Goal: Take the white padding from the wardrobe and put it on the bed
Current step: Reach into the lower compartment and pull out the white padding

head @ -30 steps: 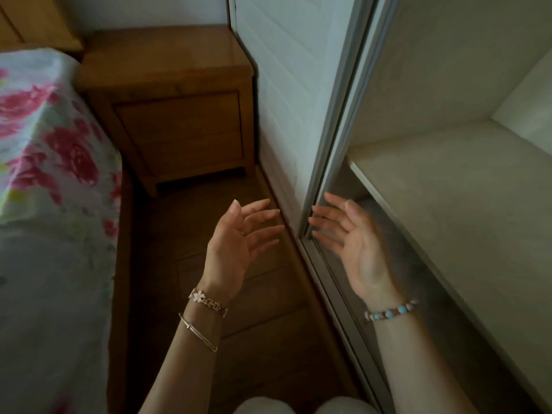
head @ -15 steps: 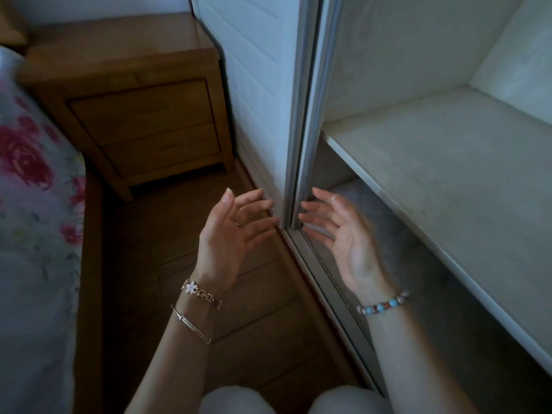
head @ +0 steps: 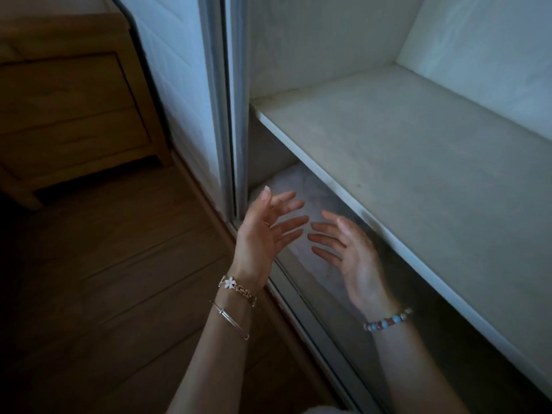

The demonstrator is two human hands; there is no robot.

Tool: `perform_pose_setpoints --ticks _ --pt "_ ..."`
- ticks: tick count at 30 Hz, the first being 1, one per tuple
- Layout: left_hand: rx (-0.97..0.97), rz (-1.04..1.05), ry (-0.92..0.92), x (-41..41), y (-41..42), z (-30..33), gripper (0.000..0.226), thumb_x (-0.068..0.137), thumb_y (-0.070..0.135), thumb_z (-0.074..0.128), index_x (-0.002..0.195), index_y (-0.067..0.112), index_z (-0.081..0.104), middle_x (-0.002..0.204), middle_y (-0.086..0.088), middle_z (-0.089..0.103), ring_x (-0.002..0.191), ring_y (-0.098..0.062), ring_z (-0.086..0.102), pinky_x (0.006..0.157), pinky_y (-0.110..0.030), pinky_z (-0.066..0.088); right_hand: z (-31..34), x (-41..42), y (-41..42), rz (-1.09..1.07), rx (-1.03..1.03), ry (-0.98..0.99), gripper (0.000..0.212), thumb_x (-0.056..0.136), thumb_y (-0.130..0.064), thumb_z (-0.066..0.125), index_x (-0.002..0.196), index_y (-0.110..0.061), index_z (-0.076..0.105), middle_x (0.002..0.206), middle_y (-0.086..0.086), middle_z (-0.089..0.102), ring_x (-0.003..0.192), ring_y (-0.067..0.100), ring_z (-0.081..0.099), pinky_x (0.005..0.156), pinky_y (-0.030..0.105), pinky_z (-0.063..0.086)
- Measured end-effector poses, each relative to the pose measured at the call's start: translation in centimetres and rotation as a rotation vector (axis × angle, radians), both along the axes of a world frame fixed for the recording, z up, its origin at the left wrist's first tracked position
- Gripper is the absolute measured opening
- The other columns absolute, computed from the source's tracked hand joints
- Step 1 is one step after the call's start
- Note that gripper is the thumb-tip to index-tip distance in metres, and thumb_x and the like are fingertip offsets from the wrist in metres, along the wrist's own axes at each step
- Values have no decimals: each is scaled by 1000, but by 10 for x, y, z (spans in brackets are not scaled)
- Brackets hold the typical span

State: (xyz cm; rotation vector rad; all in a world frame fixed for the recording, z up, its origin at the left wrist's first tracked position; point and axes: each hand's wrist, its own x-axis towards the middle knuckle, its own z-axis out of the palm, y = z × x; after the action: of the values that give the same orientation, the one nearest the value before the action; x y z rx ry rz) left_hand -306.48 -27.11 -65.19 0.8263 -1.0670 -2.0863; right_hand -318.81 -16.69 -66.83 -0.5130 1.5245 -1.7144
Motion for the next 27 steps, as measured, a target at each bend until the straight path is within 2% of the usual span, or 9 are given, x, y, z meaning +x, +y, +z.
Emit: perform_pose_setpoints --ticks 5,8,9,12,14,18,22,25,27 --pt "115 -24 18 -38 15 -48 53 81 62 52 105 23 78 116 -7 75 109 -33 70 96 -44 50 -33 -31 29 -84 75 -35 36 77 -43 73 108 -25 74 107 7 76 99 23 73 86 35 56" --pt "176 -55 28 -57 27 -77 54 82 61 52 110 21 76 119 -8 74 110 -32 70 102 -47 48 -50 -46 45 -146 116 -16 47 68 -48 72 110 -25 73 106 6 76 99 21 72 82 33 54" --pt "191 -70 30 -64 32 -85 55 84 61 51 113 21 75 120 -8 74 110 -32 70 103 -47 47 -55 -51 49 -159 135 -3 44 70 -46 70 109 -26 73 105 2 77 100 19 72 82 31 54" --pt "243 -82 42 -80 48 -110 51 90 58 49 115 20 74 122 -8 73 111 -30 70 102 -45 48 -72 -66 56 -205 185 55 17 90 -27 65 105 -28 73 109 -1 76 105 19 70 78 24 54" --pt "293 -89 39 -89 60 -126 48 93 56 48 112 21 74 121 -7 74 108 -27 71 98 -41 50 -83 -75 59 -245 196 126 16 92 -20 65 100 -29 74 116 1 74 110 20 68 77 20 55" --pt "418 -90 49 -94 80 -154 48 88 58 53 109 21 74 115 -4 76 111 -27 70 91 -38 51 -106 -84 61 -314 197 253 15 88 -13 71 91 -27 75 104 -3 74 110 23 68 81 22 56" --pt "464 -74 88 -99 85 -170 46 88 59 55 105 22 76 116 -5 76 111 -26 71 98 -41 51 -122 -88 62 -306 198 321 17 87 -10 72 92 -26 74 94 -10 75 98 13 70 85 28 55" --pt "463 -75 105 -105 85 -169 48 85 60 56 106 23 77 114 -5 77 109 -25 72 97 -41 52 -127 -90 61 -293 193 376 19 87 -4 70 98 -20 71 100 -5 72 99 9 66 92 33 53" --pt "463 -73 112 -104 82 -168 47 87 60 55 106 23 77 113 -4 77 108 -24 72 95 -40 53 -128 -88 60 -288 193 387 19 87 -2 70 104 -11 70 94 -7 72 90 -1 66 88 25 52"
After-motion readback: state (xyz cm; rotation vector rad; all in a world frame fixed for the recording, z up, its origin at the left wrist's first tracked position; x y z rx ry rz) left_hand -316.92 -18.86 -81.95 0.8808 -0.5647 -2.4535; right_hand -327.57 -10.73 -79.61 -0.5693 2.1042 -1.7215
